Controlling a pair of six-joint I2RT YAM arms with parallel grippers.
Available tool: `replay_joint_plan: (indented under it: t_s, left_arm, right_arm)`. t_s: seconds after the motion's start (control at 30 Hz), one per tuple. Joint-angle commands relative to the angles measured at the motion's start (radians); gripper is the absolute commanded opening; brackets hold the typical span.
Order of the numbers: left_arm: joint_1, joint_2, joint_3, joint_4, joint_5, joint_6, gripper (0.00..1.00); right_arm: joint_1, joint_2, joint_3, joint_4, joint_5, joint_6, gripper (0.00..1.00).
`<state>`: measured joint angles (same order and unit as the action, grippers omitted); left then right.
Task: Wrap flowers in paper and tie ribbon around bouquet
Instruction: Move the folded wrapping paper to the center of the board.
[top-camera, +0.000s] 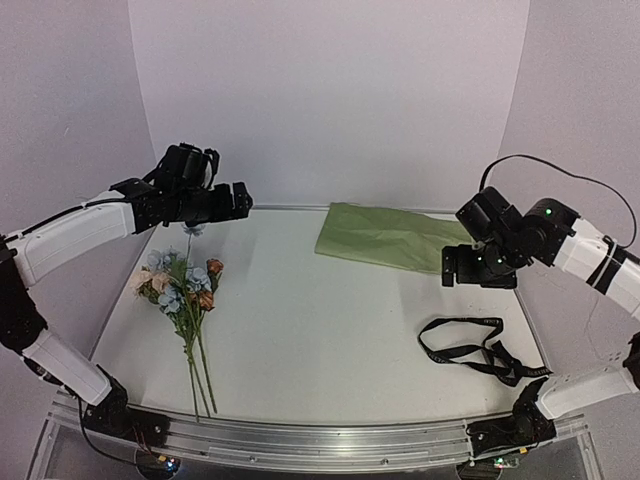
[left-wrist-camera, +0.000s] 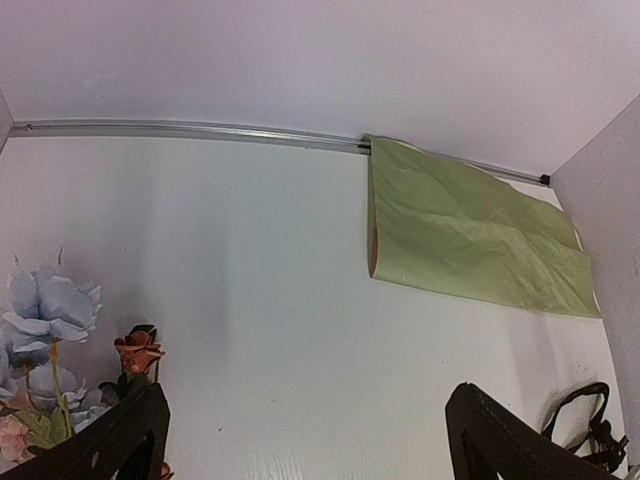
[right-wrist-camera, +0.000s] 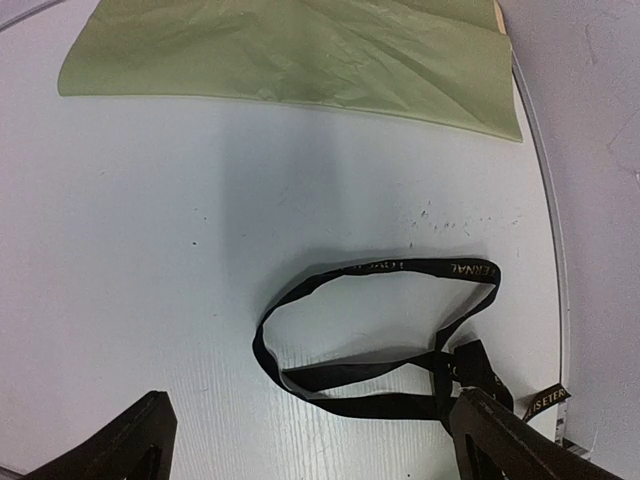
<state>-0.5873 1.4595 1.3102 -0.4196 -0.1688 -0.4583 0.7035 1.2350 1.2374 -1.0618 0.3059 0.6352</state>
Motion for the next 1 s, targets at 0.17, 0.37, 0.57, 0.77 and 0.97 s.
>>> replay_joint_plan:
  t_s: [0.17, 0.37, 0.57, 0.77, 0.97]
  left_arm:
    - [0.076, 0.172, 0.141, 0.095, 0.171, 0.014, 1.00]
    - [0.087, 0.428, 0.358, 0.082, 0.278, 0.069, 1.00]
    - [0.087, 0.673, 0.575, 0.055, 0.308, 0.107, 1.00]
    - [0.081, 0.889, 0.760, 0.085, 0.451, 0.089, 0.98]
    - [0.057, 1.025, 0.880, 0.114, 0.544, 0.049, 0.87]
  right_arm:
    - [-0.078, 0.012, -0.023, 0.018, -0.017, -0.027, 0.98]
    - [-0.146, 0.055, -0.045, 0.085, -0.082, -0.019, 0.98]
    - [-0.207, 0.102, -0.079, 0.187, -0.135, -0.002, 0.98]
    - [-0.233, 0.142, -0.110, 0.251, -0.152, 0.004, 0.98]
    - [-0.242, 0.161, -0.119, 0.261, -0.168, 0.011, 0.98]
